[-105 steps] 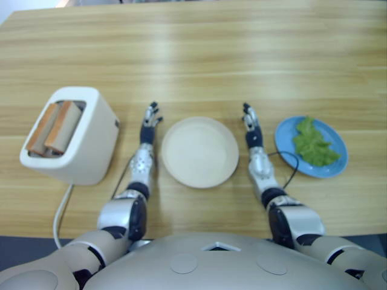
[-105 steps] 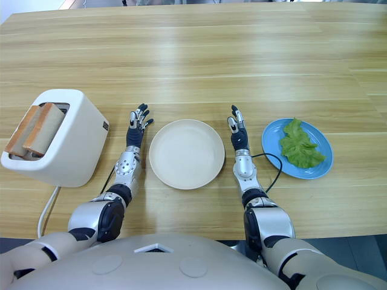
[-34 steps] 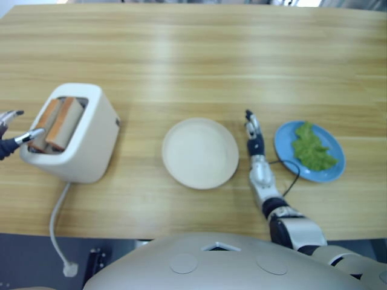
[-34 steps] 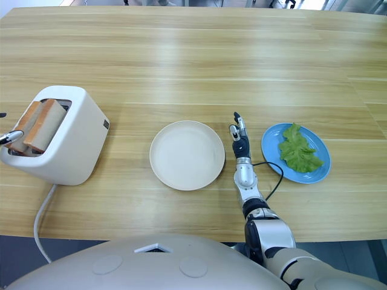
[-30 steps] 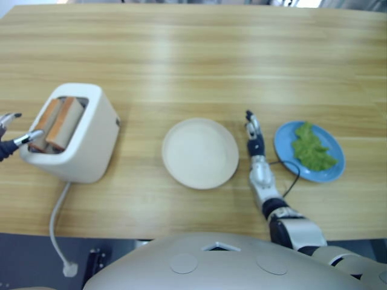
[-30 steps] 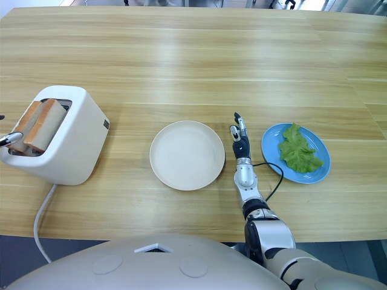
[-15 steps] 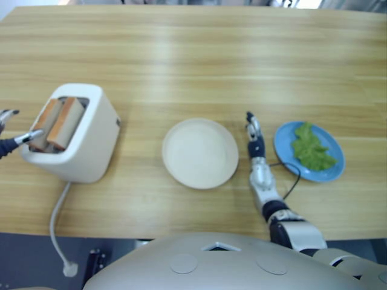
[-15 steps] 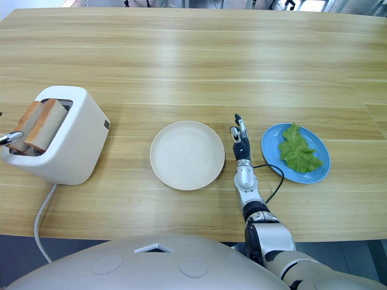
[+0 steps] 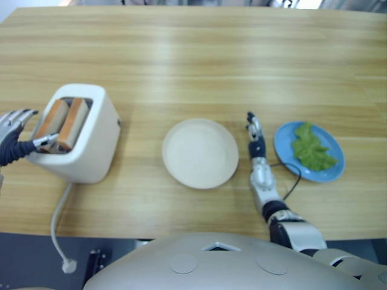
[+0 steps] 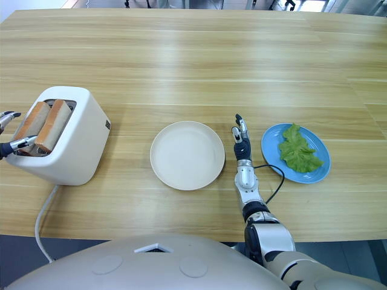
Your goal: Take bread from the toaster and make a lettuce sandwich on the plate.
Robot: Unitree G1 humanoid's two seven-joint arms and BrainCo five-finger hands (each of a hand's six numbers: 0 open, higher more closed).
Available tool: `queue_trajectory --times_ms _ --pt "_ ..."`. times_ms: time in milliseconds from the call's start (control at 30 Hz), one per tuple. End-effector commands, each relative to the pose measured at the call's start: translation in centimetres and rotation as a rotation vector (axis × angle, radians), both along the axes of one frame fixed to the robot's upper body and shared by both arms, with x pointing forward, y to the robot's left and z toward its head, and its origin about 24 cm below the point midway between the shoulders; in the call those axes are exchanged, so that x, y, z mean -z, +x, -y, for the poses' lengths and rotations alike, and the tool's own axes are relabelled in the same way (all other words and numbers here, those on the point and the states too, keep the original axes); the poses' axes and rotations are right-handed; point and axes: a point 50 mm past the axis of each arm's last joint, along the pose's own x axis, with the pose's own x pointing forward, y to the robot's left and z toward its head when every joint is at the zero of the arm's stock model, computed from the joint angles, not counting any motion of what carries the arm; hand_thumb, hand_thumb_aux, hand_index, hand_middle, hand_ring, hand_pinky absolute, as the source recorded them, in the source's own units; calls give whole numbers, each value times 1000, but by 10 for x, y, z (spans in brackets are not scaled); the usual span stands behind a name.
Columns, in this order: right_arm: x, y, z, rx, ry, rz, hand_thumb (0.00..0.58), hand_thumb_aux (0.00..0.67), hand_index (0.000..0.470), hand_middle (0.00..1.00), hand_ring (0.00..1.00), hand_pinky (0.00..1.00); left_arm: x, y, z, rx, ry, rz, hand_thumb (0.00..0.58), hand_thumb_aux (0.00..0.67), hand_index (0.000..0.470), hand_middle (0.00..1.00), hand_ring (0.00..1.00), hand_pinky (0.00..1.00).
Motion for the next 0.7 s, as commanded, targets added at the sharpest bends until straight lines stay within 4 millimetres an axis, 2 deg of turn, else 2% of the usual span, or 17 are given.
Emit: queue_trajectory --times_ms 33,67,133,233,267,333,367,400,567,700 --pt "10 -8 6 41 21 -56 0 0 0 0 0 0 3 -1 -2 0 24 -31 580 670 460 0 0 0" --pt "10 -9 6 41 21 -56 0 0 0 0 0 0 1 -1 -2 -2 28 -23 580 670 460 0 0 0" --pt "10 -9 6 42 22 -56 0 0 0 0 0 0 -2 -1 -3 0 30 4 580 670 460 267 267 267" --pt "10 -9 7 44 23 -57 0 0 0 0 0 0 -8 0 -1 7 46 48 580 670 460 580 580 580" --pt "10 -9 7 44 24 -57 0 0 0 0 0 0 -10 0 -1 11 50 57 580 670 460 718 718 718" --pt "10 -9 7 45 24 -58 0 0 0 0 0 0 -14 1 1 25 60 87 580 670 460 902 902 902" --pt "10 -10 7 45 25 -59 0 0 0 0 0 0 -16 1 3 35 65 106 580 670 460 902 902 902" --pt "10 -10 7 46 25 -60 0 0 0 0 0 0 -20 1 4 46 72 130 580 670 460 1000 1000 1000" --pt "11 -9 8 48 27 -72 0 0 0 0 0 0 -40 4 18 117 68 277 580 670 460 1000 1000 1000" --pt "12 -10 8 50 27 -74 0 0 0 0 0 0 -61 2 28 163 -84 444 580 670 460 1000 1000 1000"
